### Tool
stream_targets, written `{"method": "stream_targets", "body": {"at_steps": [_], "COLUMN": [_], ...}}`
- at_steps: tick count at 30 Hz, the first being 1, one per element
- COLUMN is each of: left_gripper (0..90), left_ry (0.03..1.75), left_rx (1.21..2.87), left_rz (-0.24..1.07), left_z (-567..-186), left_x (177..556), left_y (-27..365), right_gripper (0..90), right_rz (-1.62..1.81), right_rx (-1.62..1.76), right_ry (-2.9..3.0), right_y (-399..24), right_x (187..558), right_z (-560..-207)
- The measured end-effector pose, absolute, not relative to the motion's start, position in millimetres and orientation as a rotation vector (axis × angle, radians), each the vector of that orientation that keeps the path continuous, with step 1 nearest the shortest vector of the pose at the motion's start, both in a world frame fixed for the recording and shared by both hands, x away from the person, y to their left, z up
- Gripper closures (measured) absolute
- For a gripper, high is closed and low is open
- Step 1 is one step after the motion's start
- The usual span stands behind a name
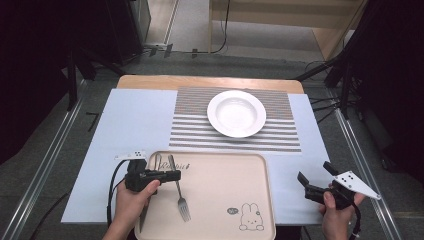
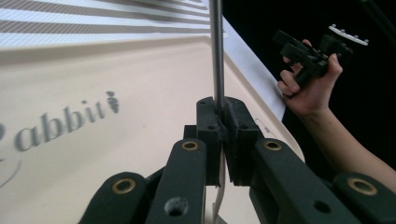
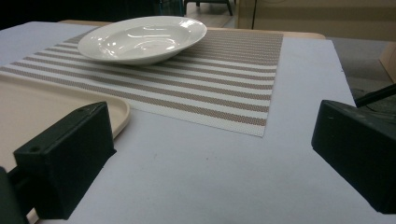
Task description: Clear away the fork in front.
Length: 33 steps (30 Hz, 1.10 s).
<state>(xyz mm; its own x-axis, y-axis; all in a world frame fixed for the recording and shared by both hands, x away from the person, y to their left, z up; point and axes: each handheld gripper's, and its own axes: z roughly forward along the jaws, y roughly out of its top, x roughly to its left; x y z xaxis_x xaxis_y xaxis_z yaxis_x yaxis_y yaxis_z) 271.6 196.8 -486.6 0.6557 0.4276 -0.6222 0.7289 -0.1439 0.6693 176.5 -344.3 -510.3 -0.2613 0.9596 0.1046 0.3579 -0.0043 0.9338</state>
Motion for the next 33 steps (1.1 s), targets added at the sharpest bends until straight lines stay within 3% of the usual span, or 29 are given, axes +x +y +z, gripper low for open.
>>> {"method": "stream_targets", "body": {"at_steps": [7,15,20,26,33], "left_gripper": [80.9,71.7,66.2,64.7,62.5], "left_ry": [0.982,1.041,1.059,1.062,1.093], "left_rx": [1.824,1.954,2.013,2.073,2.113], "left_rz": [-0.272,-0.066,-0.006,0.038,0.180], "left_z": [-488.5,-486.8,-489.2,-492.0,-493.1], "left_x": [273.0,271.0,271.8,270.9,266.8], "left_y": [196.2,191.3,186.9,183.2,181.3], "right_gripper": [0.0,0.0,0.0,0.0,0.0], "right_rz": [1.263,1.261,1.265,1.275,1.262], "right_rx": [1.377,1.379,1.385,1.394,1.388], "right_ry": [1.680,1.683,1.679,1.671,1.677], "right_y": [-343.9,-343.6,-344.0,-344.9,-344.3], "right_x": [178.6,179.5,180.4,179.9,180.4], "right_z": [-512.8,-514.2,-514.9,-515.1,-515.4]}}
